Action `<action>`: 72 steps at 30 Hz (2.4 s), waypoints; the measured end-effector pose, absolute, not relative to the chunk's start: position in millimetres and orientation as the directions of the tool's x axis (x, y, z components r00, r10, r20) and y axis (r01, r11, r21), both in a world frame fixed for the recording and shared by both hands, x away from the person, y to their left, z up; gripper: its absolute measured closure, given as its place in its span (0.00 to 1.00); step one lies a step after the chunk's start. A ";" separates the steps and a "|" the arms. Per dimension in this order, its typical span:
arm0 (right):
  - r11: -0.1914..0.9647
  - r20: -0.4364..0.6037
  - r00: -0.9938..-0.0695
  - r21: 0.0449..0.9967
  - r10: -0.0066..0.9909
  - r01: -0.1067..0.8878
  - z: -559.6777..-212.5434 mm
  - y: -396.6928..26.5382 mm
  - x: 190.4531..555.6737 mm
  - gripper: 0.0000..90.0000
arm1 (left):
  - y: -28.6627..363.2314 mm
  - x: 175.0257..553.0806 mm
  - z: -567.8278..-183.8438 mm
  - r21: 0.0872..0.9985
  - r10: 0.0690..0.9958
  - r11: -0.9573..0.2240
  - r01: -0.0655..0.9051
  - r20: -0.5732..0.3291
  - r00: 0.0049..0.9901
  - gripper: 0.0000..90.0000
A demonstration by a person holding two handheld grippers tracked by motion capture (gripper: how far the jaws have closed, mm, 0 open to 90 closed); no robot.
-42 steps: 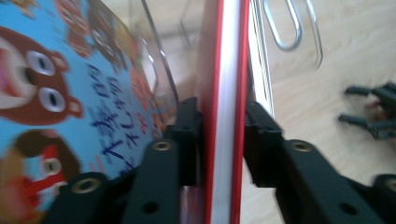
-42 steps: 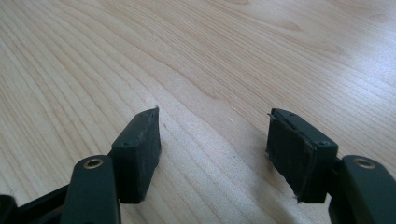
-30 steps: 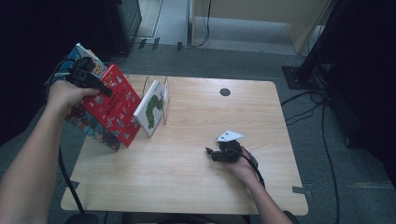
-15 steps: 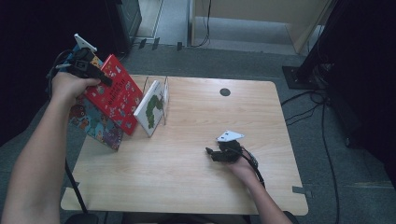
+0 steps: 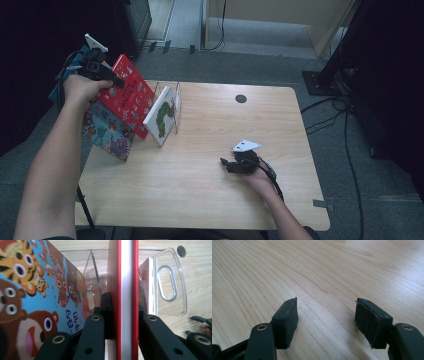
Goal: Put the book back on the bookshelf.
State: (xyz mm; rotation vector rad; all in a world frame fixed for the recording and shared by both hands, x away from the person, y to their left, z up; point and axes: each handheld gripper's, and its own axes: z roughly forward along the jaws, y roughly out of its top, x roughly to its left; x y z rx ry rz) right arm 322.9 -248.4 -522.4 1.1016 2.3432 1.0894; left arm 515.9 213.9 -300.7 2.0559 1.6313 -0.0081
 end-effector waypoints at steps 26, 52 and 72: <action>0.409 0.023 -0.647 0.757 0.763 0.509 -522.4 -248.4 322.9 0.39 | 233.3 484.2 -261.1 0.483 0.914 -0.152 0.863 -0.264 0.309 0.59; 0.420 0.022 -0.658 0.754 0.753 0.506 -522.5 -247.9 322.5 0.35 | 176.9 420.0 -275.2 0.539 0.828 -0.280 0.794 -0.283 0.484 0.50; 0.424 0.025 -0.664 0.752 0.747 0.505 -522.7 -248.4 318.7 0.33 | 121.8 357.4 -331.5 0.559 0.708 -0.395 0.729 -0.320 0.629 0.48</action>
